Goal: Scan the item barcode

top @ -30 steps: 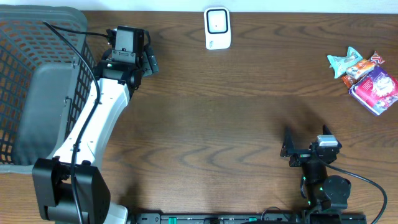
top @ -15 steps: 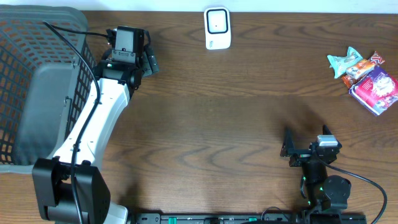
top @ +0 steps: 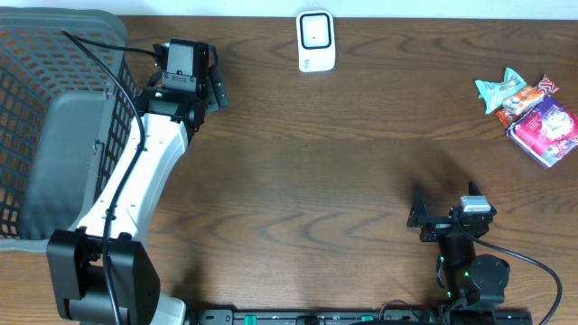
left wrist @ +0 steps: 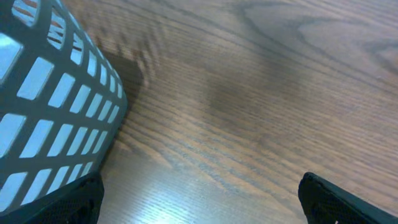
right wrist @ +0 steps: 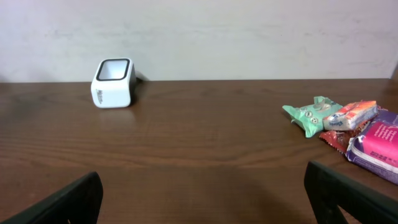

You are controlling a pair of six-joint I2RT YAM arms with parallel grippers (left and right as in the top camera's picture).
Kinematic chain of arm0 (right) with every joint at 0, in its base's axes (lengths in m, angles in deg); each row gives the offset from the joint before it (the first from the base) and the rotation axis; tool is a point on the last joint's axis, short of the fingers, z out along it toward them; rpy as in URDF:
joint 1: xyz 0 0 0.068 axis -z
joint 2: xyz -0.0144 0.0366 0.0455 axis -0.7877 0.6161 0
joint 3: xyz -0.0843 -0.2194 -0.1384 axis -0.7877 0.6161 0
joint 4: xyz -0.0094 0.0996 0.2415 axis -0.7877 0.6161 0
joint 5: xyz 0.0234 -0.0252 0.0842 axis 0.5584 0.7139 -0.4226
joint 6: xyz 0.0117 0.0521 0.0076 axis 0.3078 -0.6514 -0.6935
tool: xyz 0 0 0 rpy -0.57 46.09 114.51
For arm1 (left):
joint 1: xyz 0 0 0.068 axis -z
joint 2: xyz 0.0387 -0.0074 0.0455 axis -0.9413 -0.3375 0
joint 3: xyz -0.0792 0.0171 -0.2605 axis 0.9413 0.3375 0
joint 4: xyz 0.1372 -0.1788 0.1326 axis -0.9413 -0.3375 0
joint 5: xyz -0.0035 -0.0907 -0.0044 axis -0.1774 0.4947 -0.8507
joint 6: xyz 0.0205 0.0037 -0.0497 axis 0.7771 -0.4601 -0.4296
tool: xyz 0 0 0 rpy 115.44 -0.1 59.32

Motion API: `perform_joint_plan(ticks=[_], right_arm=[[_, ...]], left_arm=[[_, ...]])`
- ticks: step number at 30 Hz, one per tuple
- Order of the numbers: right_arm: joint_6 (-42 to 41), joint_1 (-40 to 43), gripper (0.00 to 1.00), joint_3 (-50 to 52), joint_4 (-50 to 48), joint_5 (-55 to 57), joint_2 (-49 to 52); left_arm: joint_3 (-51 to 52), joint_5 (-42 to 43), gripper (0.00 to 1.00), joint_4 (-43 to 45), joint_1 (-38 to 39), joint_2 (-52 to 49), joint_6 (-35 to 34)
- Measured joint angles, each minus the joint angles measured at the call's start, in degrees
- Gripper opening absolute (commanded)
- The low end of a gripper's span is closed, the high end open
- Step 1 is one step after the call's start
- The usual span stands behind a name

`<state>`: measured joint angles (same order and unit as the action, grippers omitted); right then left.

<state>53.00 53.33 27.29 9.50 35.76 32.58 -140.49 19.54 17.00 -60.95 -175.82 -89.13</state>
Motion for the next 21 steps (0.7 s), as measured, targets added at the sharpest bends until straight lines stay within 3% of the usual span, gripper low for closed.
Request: perform_joint_plan(ticks=[6,12,16,21], right_arm=[[0.0,0.0,0.99,0.0,0.0,0.0,0.0],[0.0,0.0,0.99,0.0,0.0,0.0,0.0],[0.0,0.0,0.99,0.0,0.0,0.0,0.0],[0.02,0.0,0.99,0.0,0.0,0.0,0.0]], left_arm=[[1.38,1.03,0.99,-1.86,-0.17,0.44,2.95],[8.85,6.58,0.99,0.76,-0.17,3.91,12.63],[14.75,9.05,0.99,6.56,-0.17,7.34,16.81],[26.36,12.02,0.99,20.41,-0.22,16.02,19.04]])
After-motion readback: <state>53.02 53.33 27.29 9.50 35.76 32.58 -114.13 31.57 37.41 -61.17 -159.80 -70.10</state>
